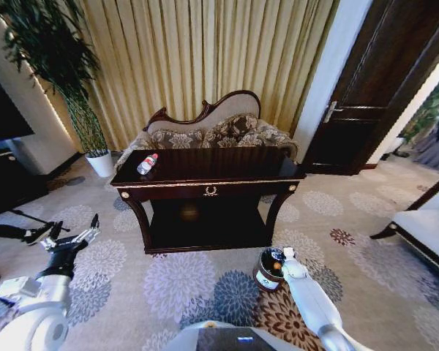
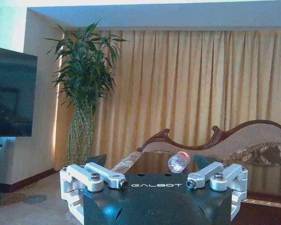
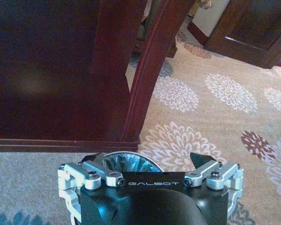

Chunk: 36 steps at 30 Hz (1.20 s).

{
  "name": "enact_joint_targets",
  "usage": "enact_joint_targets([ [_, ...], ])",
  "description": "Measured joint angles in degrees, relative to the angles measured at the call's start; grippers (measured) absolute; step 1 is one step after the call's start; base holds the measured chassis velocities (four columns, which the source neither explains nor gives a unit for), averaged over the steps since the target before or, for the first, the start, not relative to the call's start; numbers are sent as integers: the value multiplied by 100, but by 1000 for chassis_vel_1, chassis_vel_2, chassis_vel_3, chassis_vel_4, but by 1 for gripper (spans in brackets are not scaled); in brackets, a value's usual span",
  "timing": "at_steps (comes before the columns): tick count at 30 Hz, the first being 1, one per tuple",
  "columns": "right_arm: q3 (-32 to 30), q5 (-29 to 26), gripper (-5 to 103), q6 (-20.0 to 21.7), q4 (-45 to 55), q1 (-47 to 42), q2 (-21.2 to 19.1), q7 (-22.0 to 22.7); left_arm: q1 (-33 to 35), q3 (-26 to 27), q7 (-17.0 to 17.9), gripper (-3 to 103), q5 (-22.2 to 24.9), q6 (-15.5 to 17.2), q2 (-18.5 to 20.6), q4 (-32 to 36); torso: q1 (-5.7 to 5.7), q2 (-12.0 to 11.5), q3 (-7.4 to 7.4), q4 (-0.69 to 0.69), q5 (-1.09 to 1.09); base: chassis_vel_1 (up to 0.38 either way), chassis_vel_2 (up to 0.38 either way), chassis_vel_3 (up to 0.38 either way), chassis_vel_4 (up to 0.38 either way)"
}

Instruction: Move to the front of the table and place the trash on the table into the trash bin.

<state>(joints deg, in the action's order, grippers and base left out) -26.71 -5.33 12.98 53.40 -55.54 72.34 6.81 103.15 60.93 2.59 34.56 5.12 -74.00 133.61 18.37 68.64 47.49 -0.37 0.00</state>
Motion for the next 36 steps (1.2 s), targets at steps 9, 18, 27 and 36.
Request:
enact_joint_targets([
  [9,-46,-1082,100,-71,1767,-481,-67,1,-32,-23,4,100,-9,3,-14,-16,0,0,0,3,-1,0,0,0,0],
  [18,-147,-1524,100,255,5015,-1273,-169,3,-74,-91,26,100,-49,24,-40,-23,-1,0,0,0,0,0,0,0,0],
  [27,83,-2222,100,522,6869,-1256,-521,1,-116,-142,82,100,-91,60,-39,11,0,1,-1,1,-1,0,0,0,0],
  [36,119,-2379,100,665,6919,-1258,-520,0,-172,-170,123,100,-74,195,-11,113,0,0,0,0,0,0,0,0,0],
])
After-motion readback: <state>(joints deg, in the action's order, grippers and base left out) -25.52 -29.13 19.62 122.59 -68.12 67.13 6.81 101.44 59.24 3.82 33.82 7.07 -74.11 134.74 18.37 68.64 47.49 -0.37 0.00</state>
